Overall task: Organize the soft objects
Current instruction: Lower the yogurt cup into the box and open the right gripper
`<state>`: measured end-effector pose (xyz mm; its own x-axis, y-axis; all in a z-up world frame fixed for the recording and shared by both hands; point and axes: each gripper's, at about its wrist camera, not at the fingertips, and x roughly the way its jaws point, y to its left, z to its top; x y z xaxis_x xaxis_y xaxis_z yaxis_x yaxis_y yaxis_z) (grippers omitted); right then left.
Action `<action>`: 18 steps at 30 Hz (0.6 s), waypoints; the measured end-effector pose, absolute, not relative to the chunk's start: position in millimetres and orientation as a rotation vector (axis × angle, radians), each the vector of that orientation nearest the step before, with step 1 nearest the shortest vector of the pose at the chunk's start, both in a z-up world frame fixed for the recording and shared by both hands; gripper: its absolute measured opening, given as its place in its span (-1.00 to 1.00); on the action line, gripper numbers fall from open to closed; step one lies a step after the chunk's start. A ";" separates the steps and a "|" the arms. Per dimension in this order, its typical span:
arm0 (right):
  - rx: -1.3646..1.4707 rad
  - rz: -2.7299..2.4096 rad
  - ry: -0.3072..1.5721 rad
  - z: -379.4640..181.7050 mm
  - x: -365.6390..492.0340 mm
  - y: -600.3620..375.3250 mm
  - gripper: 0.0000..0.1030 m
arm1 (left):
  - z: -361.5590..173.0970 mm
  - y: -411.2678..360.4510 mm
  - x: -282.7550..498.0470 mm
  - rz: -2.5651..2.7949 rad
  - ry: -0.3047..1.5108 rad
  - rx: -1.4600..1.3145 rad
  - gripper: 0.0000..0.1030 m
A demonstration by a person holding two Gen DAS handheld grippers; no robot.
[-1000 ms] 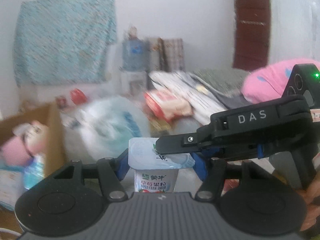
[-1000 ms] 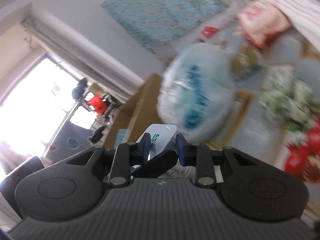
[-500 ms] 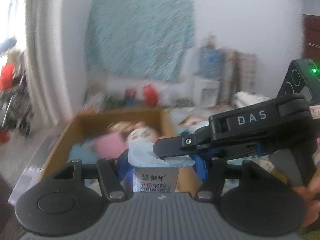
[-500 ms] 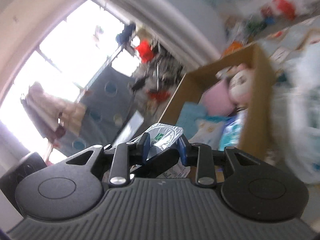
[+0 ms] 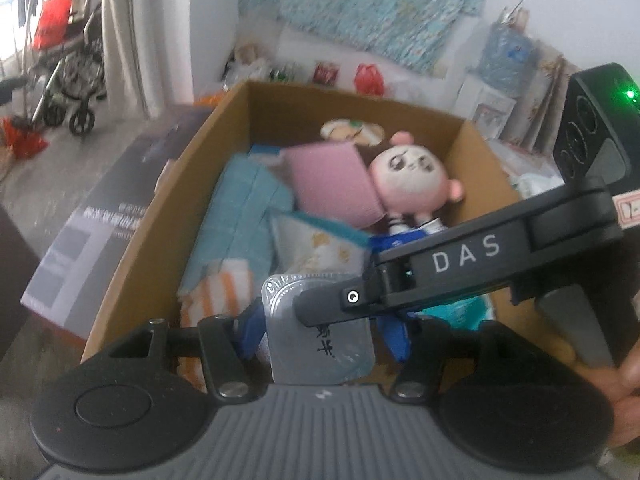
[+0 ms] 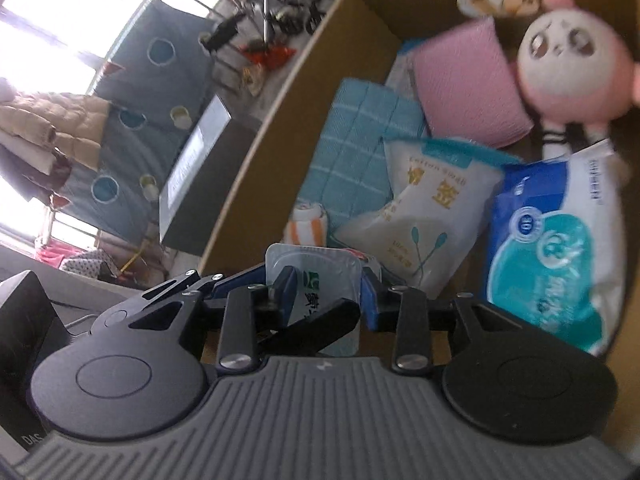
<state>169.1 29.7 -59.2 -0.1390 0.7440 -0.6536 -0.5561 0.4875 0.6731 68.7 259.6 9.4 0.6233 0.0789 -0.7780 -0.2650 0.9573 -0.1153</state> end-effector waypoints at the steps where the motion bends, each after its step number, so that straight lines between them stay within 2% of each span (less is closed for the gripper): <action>1: 0.185 1.132 1.298 -64.6 169.9 35.3 -0.34 | 6.8 261.5 71.2 0.201 0.890 -0.232 0.18; 11: 0.149 1.121 1.367 -87.5 168.2 48.8 -0.32 | -7.8 277.9 64.1 0.189 0.976 -0.281 0.21; 14: 0.146 1.114 1.383 -86.3 169.0 50.7 -0.30 | -6.8 278.4 65.4 0.178 0.984 -0.298 0.26; 18: 0.155 1.110 1.395 -88.2 172.0 55.8 -0.15 | -3.1 276.8 68.0 0.193 0.967 -0.288 0.42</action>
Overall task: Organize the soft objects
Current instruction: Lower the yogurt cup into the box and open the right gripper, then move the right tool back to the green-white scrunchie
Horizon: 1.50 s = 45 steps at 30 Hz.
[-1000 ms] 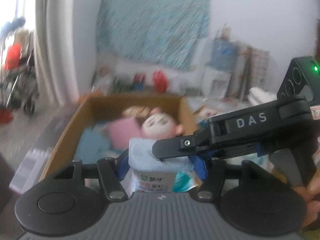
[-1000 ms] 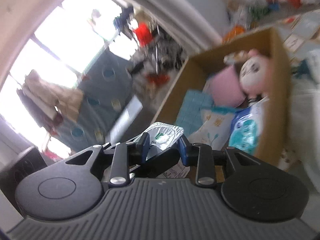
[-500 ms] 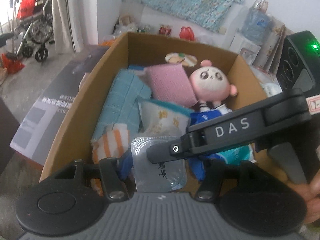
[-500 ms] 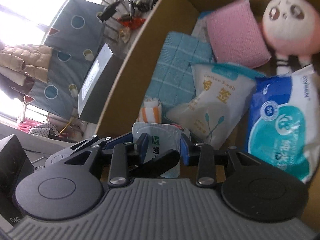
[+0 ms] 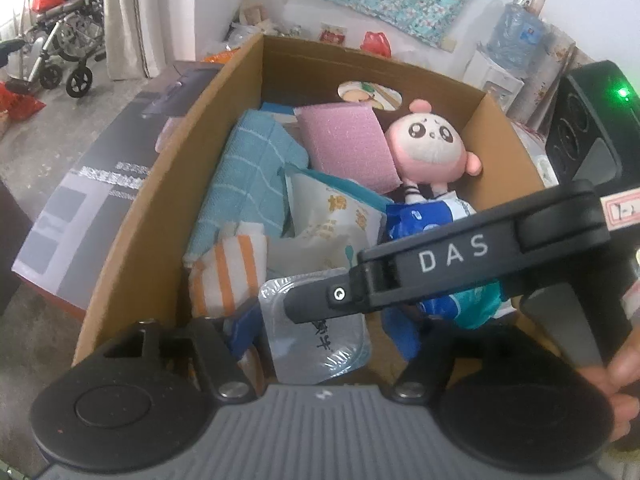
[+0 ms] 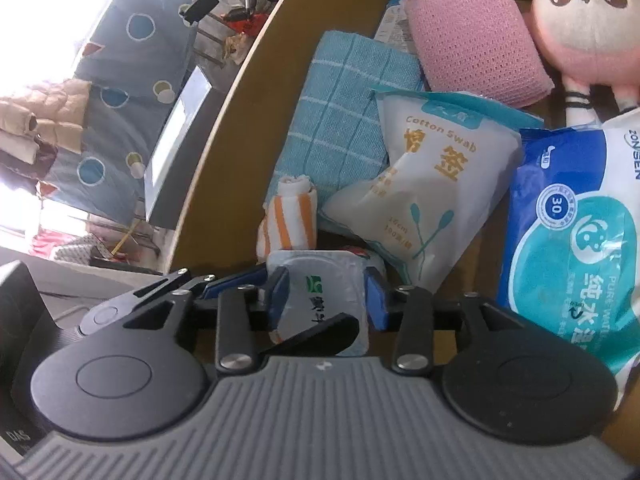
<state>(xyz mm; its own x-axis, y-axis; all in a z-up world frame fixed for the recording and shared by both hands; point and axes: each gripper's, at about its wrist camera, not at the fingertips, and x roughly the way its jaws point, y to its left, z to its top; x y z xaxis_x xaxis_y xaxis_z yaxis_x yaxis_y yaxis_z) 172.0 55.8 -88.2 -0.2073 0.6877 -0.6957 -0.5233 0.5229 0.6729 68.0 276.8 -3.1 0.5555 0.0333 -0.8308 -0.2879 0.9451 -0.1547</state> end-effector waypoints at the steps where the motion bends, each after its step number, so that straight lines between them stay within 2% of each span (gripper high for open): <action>1: 0.163 1.110 1.388 -86.5 172.3 55.1 -0.07 | -0.6 275.9 66.7 0.201 0.951 -0.282 0.47; 4: 0.180 1.126 1.365 -80.1 173.1 52.8 0.17 | 6.2 272.6 63.6 0.200 0.923 -0.254 0.54; 6: 0.179 1.124 1.367 -79.5 173.3 52.7 0.25 | 5.8 271.8 64.4 0.196 0.933 -0.253 0.54; 14: 0.294 1.137 1.489 -96.8 171.9 54.9 0.29 | 0.7 274.0 66.8 0.159 0.973 -0.340 0.51; 21: 0.322 1.137 1.496 -92.4 171.8 49.2 0.41 | 9.0 271.2 62.0 0.167 0.941 -0.344 0.51; 27: 0.312 1.163 1.330 -64.3 165.4 22.2 0.42 | 31.3 252.1 44.2 0.181 0.835 -0.288 0.56; 30: 0.342 1.191 1.205 -41.0 158.1 -14.1 0.46 | 50.3 229.2 33.3 0.161 0.745 -0.238 0.71; 35: 0.453 1.203 0.969 -11.0 144.0 -116.6 0.56 | 73.1 162.2 21.0 0.054 0.610 -0.110 0.88; 37: 0.482 1.158 0.871 -5.4 136.4 -167.6 0.58 | 74.3 130.7 21.8 -0.026 0.591 -0.079 0.89; 41: 0.531 0.967 0.703 -3.0 121.8 -271.6 0.61 | 65.3 67.4 31.0 -0.199 0.596 -0.044 0.90; 45: 0.588 0.771 0.625 -19.7 108.5 -355.0 0.62 | 40.9 5.2 41.8 -0.361 0.612 -0.001 0.92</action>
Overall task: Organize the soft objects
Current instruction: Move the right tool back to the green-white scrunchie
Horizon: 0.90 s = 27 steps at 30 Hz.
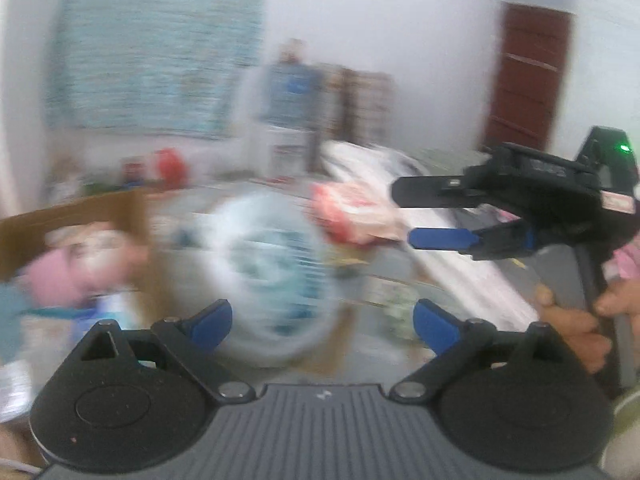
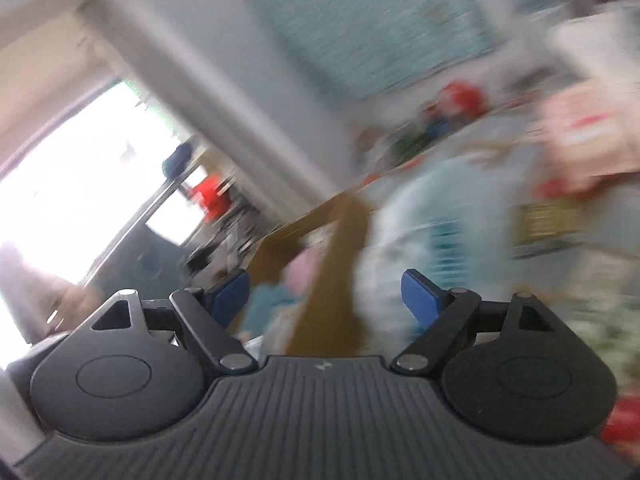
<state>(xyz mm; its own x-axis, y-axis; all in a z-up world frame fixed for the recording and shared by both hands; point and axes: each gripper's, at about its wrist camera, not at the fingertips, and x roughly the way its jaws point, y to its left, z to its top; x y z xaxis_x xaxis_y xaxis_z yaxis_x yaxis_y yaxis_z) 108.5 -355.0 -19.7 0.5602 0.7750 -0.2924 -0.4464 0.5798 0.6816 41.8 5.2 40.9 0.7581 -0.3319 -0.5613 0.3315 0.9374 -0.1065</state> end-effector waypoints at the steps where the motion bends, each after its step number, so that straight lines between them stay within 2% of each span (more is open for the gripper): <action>1: 0.594 0.722 0.620 -27.5 105.8 -370.7 0.62 | 32.1 -10.0 46.4 -0.404 0.623 0.013 0.92; 8: 0.596 0.485 0.681 -92.0 99.9 -415.7 0.60 | -30.3 -89.6 91.8 -0.502 0.683 0.141 0.91; 15: 0.562 0.405 0.675 -120.4 115.5 -415.2 0.57 | -58.1 -114.3 119.7 -0.544 0.708 0.193 0.91; 21: 0.591 0.383 0.697 -143.3 131.1 -424.7 0.40 | -69.9 -134.1 133.6 -0.553 0.701 0.248 0.85; 24: 0.613 0.381 0.706 -152.1 135.2 -428.8 0.25 | -75.1 -139.3 139.6 -0.556 0.720 0.249 0.76; 27: 0.642 0.378 0.720 -159.8 136.9 -433.1 0.09 | -80.5 -141.5 146.5 -0.560 0.762 0.238 0.56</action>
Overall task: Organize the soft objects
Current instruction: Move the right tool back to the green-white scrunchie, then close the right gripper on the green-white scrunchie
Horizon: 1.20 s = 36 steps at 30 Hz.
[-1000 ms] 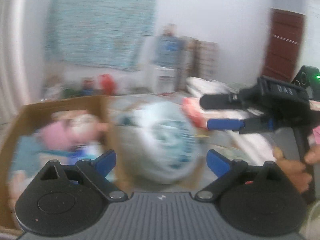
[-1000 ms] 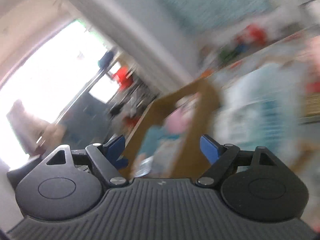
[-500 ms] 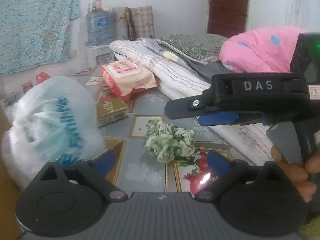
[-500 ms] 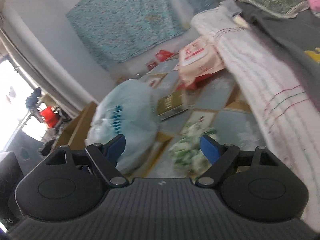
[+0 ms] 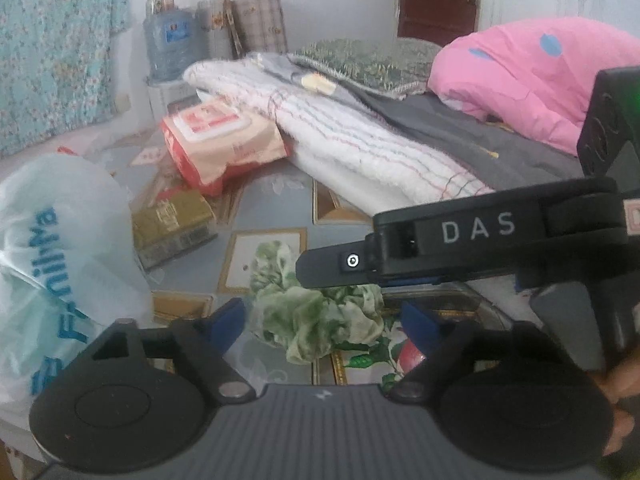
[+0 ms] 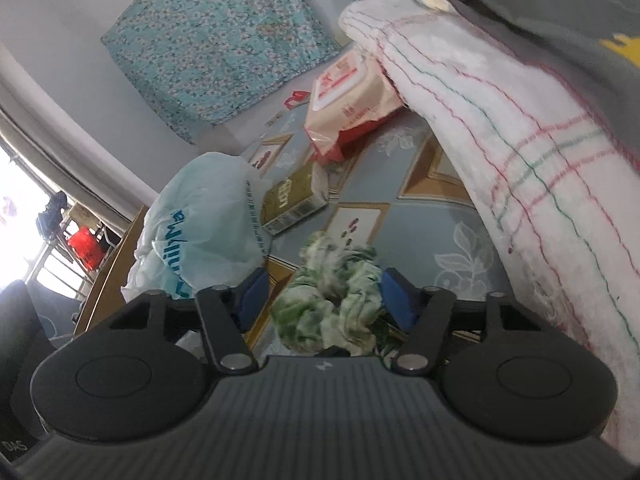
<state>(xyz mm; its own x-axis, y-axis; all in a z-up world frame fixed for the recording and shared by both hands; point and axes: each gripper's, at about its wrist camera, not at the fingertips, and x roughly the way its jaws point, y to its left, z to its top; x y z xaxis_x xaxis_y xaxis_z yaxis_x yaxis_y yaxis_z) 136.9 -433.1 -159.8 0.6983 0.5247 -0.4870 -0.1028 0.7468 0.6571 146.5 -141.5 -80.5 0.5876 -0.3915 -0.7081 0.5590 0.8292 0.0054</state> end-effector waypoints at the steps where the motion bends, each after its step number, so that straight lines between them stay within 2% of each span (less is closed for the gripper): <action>1: 0.649 0.378 0.725 -162.2 137.8 -433.7 0.04 | -81.7 -142.2 147.3 -0.557 0.770 0.239 0.44; 2: 0.658 0.378 0.730 -164.2 137.6 -434.5 0.01 | -83.2 -142.9 147.9 -0.552 0.776 0.242 0.32; 8: 0.714 0.412 0.751 -174.9 139.8 -434.7 -0.22 | -83.4 -145.1 147.6 -0.522 0.778 0.262 -0.12; 15: 0.749 0.476 0.733 -164.8 131.0 -428.2 -0.28 | -60.6 -139.8 132.3 -0.507 0.750 0.240 -0.38; 26: 0.712 0.606 0.603 -110.1 95.4 -410.9 -0.33 | -4.3 -115.2 89.4 -0.455 0.645 0.186 -0.44; 36: 0.692 0.662 0.604 -95.6 81.7 -390.7 -0.36 | -4.7 -86.5 78.2 -0.400 0.632 0.131 -0.56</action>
<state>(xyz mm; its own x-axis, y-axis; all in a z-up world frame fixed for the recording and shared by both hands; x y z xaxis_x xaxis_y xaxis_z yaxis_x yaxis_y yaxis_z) 81.7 -390.7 -95.6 0.6394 0.7171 -0.2776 -0.3416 0.5883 0.7329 78.2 -86.5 -4.7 0.7333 -0.3235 -0.5980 0.4023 0.9155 -0.0020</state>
